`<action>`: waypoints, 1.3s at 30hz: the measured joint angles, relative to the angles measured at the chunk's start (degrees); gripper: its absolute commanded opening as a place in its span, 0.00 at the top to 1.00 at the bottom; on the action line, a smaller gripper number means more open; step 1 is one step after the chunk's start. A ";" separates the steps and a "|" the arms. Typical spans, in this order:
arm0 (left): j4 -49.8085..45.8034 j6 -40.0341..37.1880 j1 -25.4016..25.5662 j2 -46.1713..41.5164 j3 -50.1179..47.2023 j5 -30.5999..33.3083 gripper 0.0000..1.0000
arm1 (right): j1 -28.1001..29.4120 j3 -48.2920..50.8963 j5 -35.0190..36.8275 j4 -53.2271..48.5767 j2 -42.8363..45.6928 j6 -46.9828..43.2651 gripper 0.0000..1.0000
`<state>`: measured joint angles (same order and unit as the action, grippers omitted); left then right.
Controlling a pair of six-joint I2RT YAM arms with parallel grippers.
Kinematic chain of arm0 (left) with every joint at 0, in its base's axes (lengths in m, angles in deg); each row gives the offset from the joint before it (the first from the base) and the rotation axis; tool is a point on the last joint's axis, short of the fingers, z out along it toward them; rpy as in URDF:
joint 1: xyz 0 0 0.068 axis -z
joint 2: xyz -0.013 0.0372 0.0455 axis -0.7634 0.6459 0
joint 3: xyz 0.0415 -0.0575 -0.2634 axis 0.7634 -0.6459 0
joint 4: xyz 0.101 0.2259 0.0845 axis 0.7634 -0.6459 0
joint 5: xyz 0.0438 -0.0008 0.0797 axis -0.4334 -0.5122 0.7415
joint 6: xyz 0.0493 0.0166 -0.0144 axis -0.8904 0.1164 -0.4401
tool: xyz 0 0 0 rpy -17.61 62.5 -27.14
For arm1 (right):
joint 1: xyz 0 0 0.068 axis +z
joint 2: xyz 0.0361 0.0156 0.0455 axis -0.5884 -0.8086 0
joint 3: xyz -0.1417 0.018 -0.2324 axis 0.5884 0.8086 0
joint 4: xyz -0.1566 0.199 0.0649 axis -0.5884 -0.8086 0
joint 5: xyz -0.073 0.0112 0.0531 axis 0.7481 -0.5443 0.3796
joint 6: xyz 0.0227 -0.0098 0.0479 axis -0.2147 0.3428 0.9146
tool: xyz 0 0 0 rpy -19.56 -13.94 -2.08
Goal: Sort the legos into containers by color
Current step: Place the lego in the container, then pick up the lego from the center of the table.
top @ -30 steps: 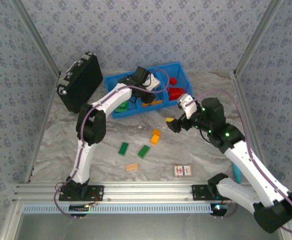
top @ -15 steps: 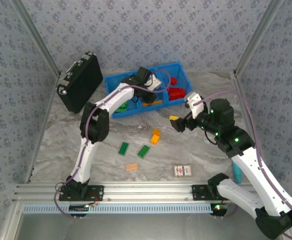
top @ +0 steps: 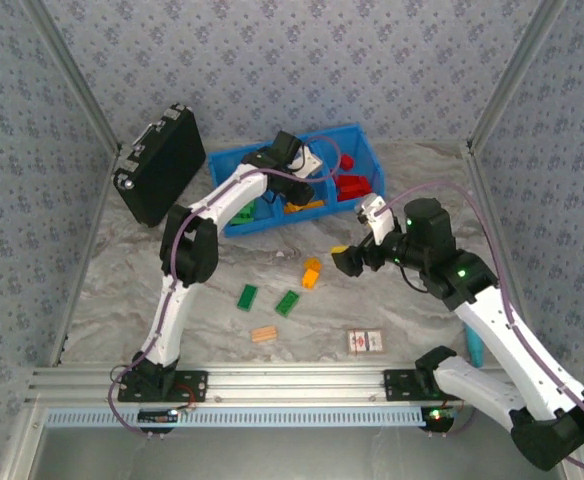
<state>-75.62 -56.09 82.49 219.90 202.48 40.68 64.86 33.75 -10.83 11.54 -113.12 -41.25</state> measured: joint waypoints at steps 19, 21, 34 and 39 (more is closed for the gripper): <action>-0.57 0.00 -0.11 -16.76 -10.84 0.92 0.54 | 0.63 19.15 7.89 10.36 3.48 20.76 0.10; 0.37 0.07 -0.11 -22.60 -13.07 1.73 0.54 | 1.92 19.26 11.28 11.39 2.89 25.49 0.11; 6.51 5.05 -6.01 -49.81 -42.75 2.84 0.42 | 11.89 18.71 21.77 16.02 -16.28 54.60 0.15; 6.51 6.84 -10.62 -59.06 -52.72 2.47 0.41 | 13.94 12.57 21.73 16.00 -27.30 59.19 0.16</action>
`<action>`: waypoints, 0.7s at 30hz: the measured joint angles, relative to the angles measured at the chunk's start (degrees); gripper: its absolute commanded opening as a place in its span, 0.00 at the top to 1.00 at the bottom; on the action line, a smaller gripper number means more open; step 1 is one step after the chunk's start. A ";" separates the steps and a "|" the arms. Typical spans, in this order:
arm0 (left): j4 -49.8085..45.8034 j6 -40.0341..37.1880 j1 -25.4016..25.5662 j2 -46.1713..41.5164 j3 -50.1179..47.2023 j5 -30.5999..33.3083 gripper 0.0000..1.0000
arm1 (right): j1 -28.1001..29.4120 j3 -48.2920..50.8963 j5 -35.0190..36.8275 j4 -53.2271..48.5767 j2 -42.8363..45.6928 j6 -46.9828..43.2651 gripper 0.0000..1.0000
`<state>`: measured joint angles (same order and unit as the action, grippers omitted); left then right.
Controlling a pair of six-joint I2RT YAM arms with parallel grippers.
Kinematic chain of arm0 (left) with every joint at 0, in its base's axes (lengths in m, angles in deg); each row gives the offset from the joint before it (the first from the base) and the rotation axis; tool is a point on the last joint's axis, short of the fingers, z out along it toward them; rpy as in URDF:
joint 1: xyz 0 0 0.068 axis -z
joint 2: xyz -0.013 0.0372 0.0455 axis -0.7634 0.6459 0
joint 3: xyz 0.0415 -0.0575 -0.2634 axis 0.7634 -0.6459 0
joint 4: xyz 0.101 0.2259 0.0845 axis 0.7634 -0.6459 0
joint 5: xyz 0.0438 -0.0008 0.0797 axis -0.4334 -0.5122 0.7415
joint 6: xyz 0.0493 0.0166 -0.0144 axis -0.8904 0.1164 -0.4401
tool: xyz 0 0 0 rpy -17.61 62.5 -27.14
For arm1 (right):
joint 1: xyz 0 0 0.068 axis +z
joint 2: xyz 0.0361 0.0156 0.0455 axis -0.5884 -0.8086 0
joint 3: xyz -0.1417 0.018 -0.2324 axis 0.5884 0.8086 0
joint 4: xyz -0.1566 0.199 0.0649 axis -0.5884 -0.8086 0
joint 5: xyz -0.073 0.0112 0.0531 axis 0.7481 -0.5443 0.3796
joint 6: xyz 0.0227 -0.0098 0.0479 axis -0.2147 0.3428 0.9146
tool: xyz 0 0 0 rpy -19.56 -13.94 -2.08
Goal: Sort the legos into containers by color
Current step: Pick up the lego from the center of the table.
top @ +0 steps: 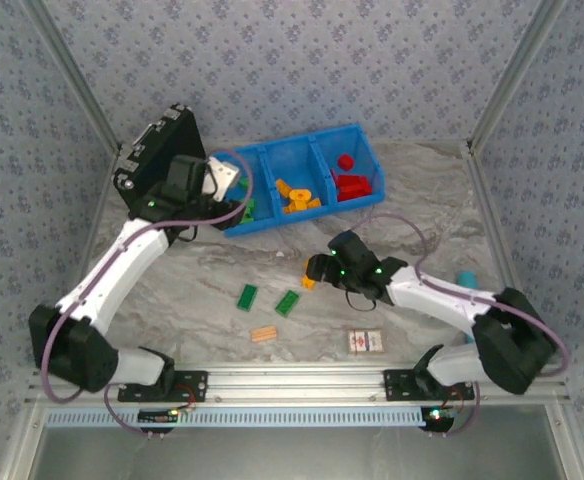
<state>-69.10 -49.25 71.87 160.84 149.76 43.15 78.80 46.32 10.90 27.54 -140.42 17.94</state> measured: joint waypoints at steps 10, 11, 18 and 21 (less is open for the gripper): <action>-0.74 1.55 -3.78 -14.56 -10.54 -1.70 0.38 | 2.64 -6.97 0.22 -1.57 -10.25 2.62 0.19; -0.98 1.60 -4.04 -15.30 -11.32 -1.84 0.38 | 2.89 -6.97 0.26 -2.05 -10.75 2.67 0.19; -1.44 1.57 -4.90 -18.27 -15.10 -2.03 0.35 | 3.19 -7.98 0.90 -3.72 -13.86 3.04 0.33; -0.55 1.60 -5.20 -19.65 -17.73 -2.03 0.33 | 3.21 -8.70 1.05 -3.67 -15.52 3.08 0.37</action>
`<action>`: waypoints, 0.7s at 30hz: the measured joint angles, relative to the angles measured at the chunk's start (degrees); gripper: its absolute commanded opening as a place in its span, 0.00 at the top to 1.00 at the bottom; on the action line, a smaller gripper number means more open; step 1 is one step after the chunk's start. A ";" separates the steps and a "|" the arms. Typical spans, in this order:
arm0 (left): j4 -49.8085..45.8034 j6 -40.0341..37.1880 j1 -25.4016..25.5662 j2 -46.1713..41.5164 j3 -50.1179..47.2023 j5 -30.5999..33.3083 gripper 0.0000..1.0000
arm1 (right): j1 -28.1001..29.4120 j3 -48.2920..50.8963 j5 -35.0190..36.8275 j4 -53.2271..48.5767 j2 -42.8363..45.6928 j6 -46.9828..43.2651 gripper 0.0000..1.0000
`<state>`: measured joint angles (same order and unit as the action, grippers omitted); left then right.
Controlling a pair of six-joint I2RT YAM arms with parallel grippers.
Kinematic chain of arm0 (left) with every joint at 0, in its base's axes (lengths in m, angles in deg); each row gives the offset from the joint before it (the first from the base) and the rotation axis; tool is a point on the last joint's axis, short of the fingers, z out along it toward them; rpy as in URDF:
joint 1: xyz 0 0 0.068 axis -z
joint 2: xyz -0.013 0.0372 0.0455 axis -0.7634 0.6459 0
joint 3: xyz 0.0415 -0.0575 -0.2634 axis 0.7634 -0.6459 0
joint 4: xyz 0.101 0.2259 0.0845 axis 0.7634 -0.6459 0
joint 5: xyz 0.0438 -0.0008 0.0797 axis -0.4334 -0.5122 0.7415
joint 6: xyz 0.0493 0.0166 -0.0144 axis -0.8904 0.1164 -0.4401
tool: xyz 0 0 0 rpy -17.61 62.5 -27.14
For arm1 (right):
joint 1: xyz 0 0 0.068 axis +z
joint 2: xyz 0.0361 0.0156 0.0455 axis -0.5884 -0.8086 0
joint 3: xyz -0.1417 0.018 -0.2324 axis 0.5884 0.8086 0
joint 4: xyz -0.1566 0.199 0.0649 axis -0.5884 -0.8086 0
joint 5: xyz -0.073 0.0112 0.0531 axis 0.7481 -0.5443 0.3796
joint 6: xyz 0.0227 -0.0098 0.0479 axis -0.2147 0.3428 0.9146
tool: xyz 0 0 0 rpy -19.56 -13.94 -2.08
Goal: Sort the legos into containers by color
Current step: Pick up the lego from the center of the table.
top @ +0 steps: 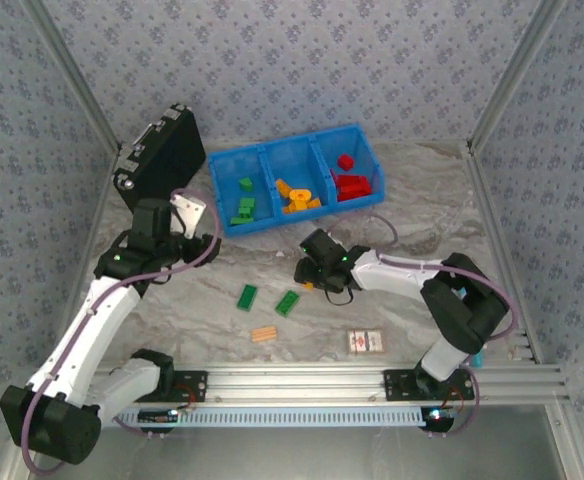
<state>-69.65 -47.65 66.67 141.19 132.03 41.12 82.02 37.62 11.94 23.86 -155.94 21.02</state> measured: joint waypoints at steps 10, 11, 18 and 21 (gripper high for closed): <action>4.44 0.90 -0.42 -5.35 -6.73 -0.02 0.00 | -0.02 -1.25 0.85 -0.61 -1.73 -1.70 0.56; 4.74 0.87 -0.42 -6.08 -7.28 0.00 0.00 | -0.02 -1.38 0.98 -0.96 -1.73 -2.10 0.60; 7.78 0.87 -0.63 -7.87 -8.72 0.02 0.00 | -0.20 -2.64 1.29 -3.43 -1.55 -4.81 0.70; 8.33 1.03 -1.20 -7.19 -8.87 0.22 0.00 | -0.50 -3.28 0.33 -5.88 -0.59 -6.84 0.70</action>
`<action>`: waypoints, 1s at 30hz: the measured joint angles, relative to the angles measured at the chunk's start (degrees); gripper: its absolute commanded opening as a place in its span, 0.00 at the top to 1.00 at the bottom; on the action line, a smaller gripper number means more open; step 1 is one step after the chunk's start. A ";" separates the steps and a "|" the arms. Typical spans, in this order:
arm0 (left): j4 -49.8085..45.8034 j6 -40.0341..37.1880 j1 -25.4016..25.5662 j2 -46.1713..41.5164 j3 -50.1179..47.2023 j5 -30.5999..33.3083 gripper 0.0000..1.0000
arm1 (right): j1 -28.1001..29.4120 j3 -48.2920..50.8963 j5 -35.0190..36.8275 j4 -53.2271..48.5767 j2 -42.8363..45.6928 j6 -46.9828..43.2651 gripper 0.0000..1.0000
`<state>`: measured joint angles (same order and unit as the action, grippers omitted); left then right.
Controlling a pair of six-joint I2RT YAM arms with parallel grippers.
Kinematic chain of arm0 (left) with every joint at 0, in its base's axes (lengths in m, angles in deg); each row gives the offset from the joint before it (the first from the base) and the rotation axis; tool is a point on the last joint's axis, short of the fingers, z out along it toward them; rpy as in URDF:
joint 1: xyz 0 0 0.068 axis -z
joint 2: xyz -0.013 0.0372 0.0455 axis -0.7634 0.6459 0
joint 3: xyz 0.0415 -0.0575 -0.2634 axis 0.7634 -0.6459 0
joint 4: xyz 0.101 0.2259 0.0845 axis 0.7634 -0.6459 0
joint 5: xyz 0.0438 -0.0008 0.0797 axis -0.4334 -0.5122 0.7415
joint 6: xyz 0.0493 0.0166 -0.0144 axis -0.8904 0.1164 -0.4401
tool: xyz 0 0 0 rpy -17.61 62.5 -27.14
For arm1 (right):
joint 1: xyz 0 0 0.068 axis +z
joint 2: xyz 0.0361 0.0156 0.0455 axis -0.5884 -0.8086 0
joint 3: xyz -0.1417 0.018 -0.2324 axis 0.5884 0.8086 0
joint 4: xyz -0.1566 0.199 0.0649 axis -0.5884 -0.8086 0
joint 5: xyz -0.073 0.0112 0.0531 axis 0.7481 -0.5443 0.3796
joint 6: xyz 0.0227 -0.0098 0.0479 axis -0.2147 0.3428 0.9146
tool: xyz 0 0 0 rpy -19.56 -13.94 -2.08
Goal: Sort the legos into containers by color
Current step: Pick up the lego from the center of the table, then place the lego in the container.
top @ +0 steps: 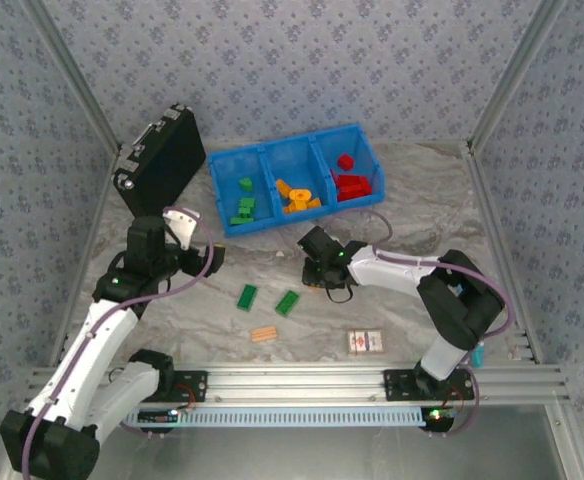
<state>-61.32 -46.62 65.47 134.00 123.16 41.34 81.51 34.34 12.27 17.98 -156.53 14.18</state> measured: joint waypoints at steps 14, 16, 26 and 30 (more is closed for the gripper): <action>3.02 1.07 -3.08 2.19 -1.29 1.29 0.00 | -6.19 -20.94 -0.17 -9.53 4.66 -14.29 0.70; 3.06 1.07 -3.08 2.86 -1.29 1.29 0.00 | -8.59 -23.69 -0.11 -9.11 2.21 -16.20 0.70; 3.34 0.83 -3.37 3.06 -1.29 1.36 0.00 | -14.82 -40.39 -1.73 -8.57 -16.85 -23.85 0.67; 3.32 0.20 -3.34 2.99 -1.29 2.05 0.00 | -15.76 -45.42 -2.73 -8.52 -22.56 -24.83 0.66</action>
<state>-58.00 -46.43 62.12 137.00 121.87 43.39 65.76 -11.08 9.54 9.46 -179.09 -10.65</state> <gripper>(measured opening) 0.999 0.338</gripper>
